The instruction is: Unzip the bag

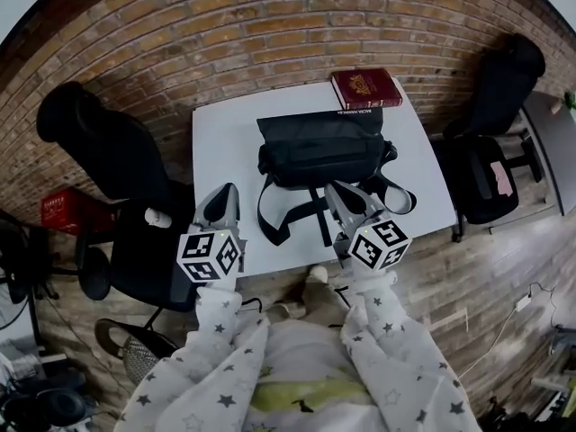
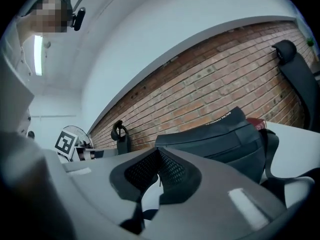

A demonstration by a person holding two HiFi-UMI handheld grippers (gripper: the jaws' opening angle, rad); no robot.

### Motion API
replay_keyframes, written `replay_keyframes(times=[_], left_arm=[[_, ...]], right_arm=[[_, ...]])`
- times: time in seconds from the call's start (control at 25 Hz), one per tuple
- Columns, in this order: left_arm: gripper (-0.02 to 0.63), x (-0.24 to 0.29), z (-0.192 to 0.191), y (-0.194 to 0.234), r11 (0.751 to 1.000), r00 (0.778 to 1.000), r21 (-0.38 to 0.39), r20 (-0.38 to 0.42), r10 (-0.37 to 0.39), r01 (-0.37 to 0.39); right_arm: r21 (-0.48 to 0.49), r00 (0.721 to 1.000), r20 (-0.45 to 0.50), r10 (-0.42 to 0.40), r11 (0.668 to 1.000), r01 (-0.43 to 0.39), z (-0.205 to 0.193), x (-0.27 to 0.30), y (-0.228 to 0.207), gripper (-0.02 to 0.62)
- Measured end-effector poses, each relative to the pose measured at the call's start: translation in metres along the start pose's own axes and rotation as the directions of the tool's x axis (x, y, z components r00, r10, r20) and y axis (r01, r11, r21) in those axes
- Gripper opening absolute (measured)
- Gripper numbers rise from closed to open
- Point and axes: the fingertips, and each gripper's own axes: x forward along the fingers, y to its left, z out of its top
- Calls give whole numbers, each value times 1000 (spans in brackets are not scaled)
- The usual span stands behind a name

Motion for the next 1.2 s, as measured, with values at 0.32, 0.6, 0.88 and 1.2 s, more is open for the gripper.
replay_keyframes(times=[0.32,0.6,0.88,1.2], left_arm=[[-2,25,1,2,999,999,-13,2,50,-50],[30,42,2,-2,1000,1000,-9,1,24,-24],[37,67,0,2,999,1000,-35,-14,-24,23],[147,106,8,-6,986,987,-32,-10,-163,162]], right_arm=[[32,980,-127,153,988,-150,-36,38,-5,9],[71,949,-206,239,971,-229,-67,61,3,52],[130,938,-259,230,971,-203,-94,85,5,112],[110,937,-294,186,981,-161,-111,110,5,135]])
